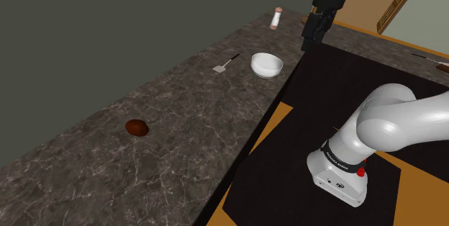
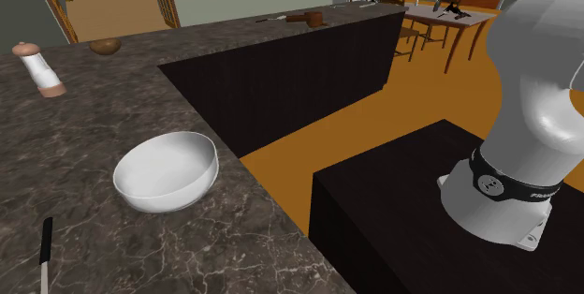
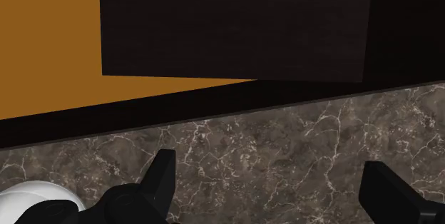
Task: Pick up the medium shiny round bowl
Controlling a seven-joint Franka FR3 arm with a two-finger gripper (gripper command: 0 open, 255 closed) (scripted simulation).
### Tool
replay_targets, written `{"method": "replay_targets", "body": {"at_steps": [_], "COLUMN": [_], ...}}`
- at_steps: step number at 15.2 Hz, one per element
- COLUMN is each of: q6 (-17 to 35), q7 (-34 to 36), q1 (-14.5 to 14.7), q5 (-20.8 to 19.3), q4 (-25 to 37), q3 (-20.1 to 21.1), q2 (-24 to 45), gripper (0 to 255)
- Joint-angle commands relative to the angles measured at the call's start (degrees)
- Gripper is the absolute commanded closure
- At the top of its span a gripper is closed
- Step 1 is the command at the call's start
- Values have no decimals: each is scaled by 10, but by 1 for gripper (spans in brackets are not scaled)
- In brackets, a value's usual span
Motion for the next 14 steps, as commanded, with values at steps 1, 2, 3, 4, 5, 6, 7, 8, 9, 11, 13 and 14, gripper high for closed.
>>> {"method": "replay_targets", "body": {"at_steps": [1, 2, 3, 4, 5, 6, 7, 8, 9, 11, 13, 14], "q6": [0, 18, 37, 55, 73, 92, 110, 128, 147, 182, 217, 234], "q7": [0, -5, -10, -14, -19, -23, -28, -32, -36, -44, -51, -55], "q1": [0, -3, -5, -8, -11, -14, -16, -19, -22, -27, -32, -34], "q5": [0, -6, -11, -17, -22, -27, -32, -36, -41, -49, -56, -59], "q4": [0, -7, -12, -18, -22, -25, -28, -30, -31, -31, -28, -25], "q3": [0, -5, -9, -14, -19, -24, -29, -33, -38, -48, -57, -62], "q2": [0, 11, 24, 37, 50, 65, 80, 96, 112, 147, 184, 203], "gripper": [0, 0, 0, 0, 0, 0, 0, 0, 0, 0, 0, 0]}}
